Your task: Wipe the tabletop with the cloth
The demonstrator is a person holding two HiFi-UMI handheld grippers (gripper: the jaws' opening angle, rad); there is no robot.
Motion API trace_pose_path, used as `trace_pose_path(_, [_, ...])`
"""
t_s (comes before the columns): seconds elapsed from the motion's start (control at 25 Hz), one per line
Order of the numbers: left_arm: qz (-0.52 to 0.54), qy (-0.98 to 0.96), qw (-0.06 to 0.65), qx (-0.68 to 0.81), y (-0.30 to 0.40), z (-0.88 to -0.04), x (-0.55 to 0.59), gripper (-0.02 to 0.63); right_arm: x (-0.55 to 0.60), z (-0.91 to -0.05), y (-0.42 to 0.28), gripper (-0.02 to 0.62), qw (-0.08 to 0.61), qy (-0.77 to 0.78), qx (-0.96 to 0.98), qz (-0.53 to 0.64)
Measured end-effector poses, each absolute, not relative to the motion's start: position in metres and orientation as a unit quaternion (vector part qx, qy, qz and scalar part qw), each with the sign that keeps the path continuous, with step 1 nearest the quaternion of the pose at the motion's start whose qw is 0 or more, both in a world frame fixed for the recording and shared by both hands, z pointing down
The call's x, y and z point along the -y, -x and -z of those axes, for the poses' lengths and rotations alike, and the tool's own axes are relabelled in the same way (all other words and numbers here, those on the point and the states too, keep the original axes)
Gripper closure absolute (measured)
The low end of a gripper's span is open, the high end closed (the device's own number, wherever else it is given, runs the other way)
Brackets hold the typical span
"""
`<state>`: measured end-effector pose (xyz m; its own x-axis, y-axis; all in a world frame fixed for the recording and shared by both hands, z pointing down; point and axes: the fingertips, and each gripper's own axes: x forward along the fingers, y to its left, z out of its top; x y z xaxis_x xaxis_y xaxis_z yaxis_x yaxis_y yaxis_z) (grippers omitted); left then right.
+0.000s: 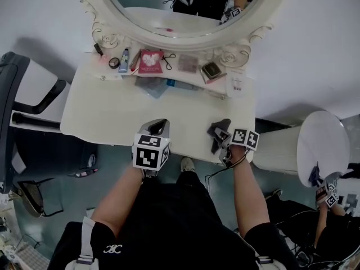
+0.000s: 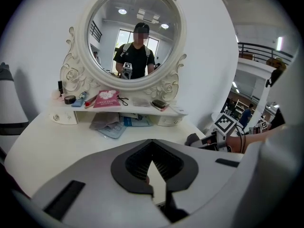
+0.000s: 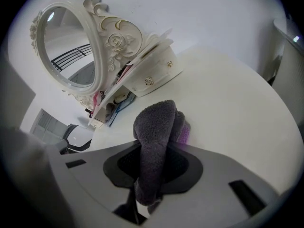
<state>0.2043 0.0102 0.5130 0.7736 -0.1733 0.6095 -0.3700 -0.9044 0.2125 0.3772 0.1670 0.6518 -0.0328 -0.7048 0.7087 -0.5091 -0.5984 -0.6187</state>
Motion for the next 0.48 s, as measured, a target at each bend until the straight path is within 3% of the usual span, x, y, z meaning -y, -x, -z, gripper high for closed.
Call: trace_pose_path(0.48, [-0.319, -0.934, 0.133, 0.093, -0.162, -0.525, -0.005, 0.606, -0.177, -0.653, -0.298, 0.503, 0.031, 0.726, -0.441, 0.527])
